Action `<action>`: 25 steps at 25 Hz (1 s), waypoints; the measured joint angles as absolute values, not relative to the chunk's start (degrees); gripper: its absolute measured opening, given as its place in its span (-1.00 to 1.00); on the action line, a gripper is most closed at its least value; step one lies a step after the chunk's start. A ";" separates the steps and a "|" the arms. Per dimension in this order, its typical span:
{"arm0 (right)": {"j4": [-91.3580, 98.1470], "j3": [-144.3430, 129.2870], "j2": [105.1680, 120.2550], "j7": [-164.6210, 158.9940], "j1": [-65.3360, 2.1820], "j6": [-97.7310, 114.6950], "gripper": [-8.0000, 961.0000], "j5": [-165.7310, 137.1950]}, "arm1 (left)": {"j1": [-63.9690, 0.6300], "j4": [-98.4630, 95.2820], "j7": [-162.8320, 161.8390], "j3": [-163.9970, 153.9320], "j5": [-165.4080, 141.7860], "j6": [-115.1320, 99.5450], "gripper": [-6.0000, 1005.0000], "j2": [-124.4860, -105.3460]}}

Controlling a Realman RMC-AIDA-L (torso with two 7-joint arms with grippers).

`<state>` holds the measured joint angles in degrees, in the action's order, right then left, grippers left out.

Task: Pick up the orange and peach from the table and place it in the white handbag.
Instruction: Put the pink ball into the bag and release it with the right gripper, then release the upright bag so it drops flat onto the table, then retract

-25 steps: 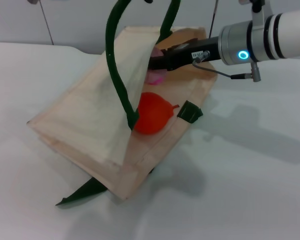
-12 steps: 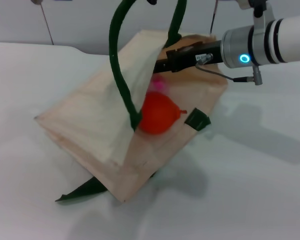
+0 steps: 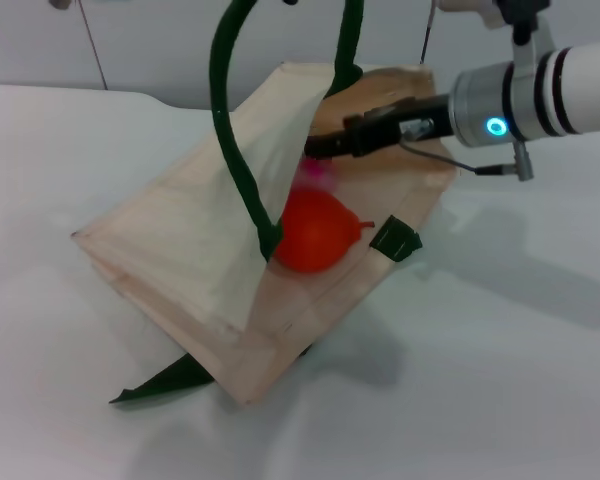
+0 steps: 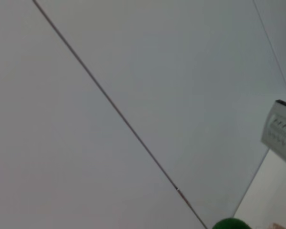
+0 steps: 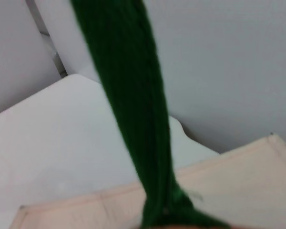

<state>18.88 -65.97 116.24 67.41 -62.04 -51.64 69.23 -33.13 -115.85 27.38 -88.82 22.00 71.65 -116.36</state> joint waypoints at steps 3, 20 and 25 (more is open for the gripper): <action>19.22 -66.01 115.98 64.69 -61.48 -52.64 0.62 66.03 | -32.06 -115.84 27.04 -88.46 21.88 70.90 -0.48 -116.30; 33.98 -64.14 113.87 51.87 -49.72 -59.07 0.61 52.64 | -30.06 -115.65 25.36 -84.70 22.18 70.29 -0.45 -116.29; 34.26 -61.17 113.63 51.77 -49.48 -61.12 0.61 50.23 | -29.99 -114.66 25.23 -84.85 22.58 69.11 -0.44 -116.32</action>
<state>34.26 -61.17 113.63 51.77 -49.48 -61.12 50.22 -29.99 -114.66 25.23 -84.85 22.58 69.11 -116.32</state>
